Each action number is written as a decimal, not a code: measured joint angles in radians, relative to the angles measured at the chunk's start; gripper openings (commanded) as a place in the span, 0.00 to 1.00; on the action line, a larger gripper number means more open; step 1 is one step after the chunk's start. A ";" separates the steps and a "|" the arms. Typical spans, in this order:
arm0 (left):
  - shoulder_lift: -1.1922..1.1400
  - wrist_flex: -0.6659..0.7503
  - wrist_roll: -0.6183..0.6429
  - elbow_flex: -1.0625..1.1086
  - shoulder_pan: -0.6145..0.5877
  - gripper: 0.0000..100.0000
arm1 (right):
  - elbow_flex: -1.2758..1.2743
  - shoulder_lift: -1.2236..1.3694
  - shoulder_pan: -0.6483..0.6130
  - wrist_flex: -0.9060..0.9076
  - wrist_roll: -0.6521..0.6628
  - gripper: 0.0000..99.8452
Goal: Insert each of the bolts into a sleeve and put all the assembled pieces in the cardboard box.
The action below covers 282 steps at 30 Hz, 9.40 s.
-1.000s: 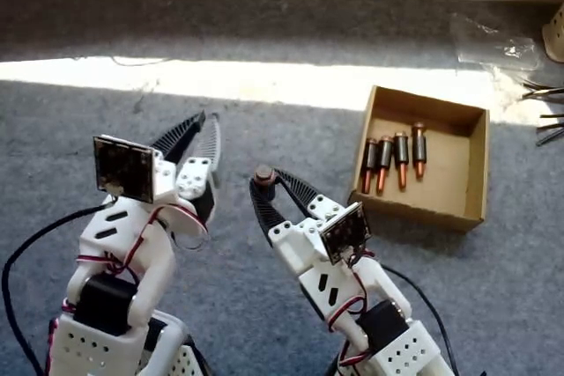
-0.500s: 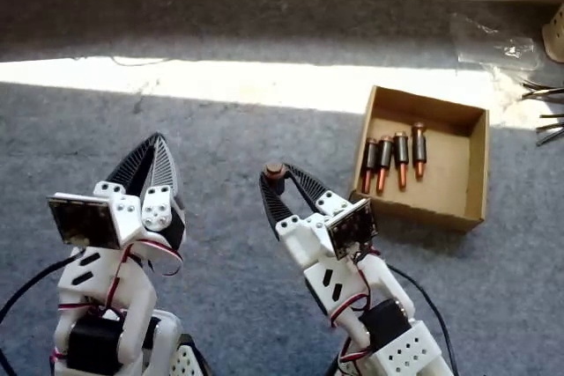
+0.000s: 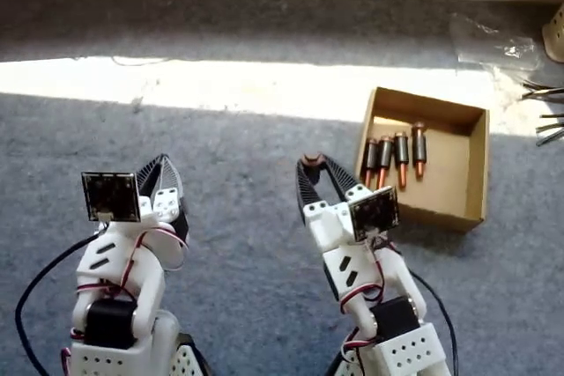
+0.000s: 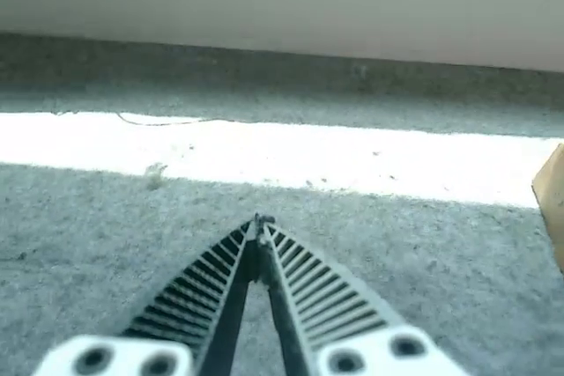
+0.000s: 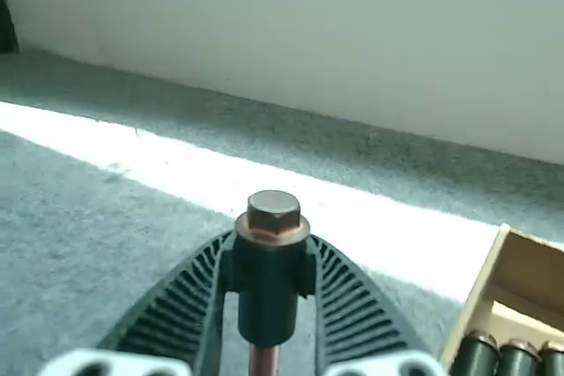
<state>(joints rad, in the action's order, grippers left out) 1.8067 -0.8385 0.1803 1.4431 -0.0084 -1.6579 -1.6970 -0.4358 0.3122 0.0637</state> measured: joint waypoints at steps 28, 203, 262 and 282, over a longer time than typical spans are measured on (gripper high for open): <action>0.000 -0.051 0.000 0.232 -0.051 0.00 | 0.539 0.238 0.371 0.400 0.141 0.00; 0.000 -0.477 0.000 0.230 -0.074 0.00 | -0.011 -0.132 0.350 0.824 -0.137 0.01; 0.000 -0.477 0.000 0.230 -0.074 0.00 | -0.011 -0.132 0.350 0.927 -0.025 0.01; 0.000 -0.477 0.000 0.230 -0.074 0.00 | -0.011 -0.132 0.350 0.927 -0.025 0.01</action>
<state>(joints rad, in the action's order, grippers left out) 1.8067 -1.3157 0.1803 1.6732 -0.0821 -1.6686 -1.8290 -0.0859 1.2390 0.0391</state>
